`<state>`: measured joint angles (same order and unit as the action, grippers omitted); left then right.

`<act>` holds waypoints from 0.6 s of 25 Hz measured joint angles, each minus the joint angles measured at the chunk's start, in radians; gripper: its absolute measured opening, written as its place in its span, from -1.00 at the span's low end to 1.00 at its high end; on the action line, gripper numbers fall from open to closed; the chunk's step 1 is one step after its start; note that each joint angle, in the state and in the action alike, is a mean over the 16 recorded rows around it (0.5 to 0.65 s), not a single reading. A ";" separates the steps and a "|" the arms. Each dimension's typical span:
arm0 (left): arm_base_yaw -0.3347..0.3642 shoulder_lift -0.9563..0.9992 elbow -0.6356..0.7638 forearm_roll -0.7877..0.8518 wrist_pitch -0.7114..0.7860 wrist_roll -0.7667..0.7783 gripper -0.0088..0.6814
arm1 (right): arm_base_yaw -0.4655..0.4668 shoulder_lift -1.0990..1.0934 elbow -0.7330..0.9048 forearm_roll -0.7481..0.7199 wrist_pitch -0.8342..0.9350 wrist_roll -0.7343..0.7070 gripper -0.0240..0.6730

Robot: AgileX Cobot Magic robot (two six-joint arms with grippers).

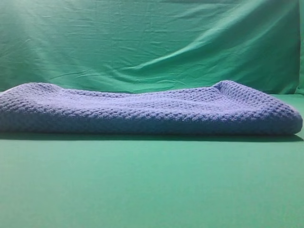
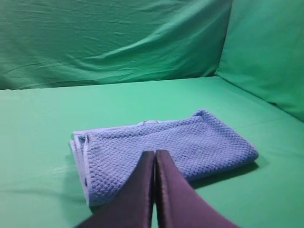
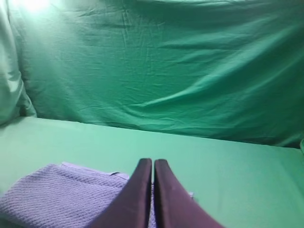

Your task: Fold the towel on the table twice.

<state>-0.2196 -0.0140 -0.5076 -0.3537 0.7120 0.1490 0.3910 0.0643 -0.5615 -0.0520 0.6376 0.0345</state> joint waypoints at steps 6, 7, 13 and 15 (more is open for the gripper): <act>0.000 0.000 0.013 0.050 -0.003 -0.009 -0.97 | 0.000 -0.069 0.090 0.031 -0.014 -0.020 -0.93; 0.000 0.000 0.021 0.057 -0.011 -0.009 -0.97 | 0.000 -0.074 0.107 0.033 -0.024 -0.021 -0.93; 0.000 -0.001 0.111 0.079 -0.116 -0.012 -0.97 | 0.000 -0.079 0.225 0.036 -0.134 -0.023 -0.93; 0.000 -0.001 0.155 0.081 -0.167 -0.013 -0.97 | 0.000 -0.079 0.268 0.037 -0.185 -0.024 -0.93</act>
<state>-0.2196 -0.0152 -0.3531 -0.2731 0.5449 0.1362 0.3910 -0.0144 -0.2934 -0.0154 0.4526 0.0107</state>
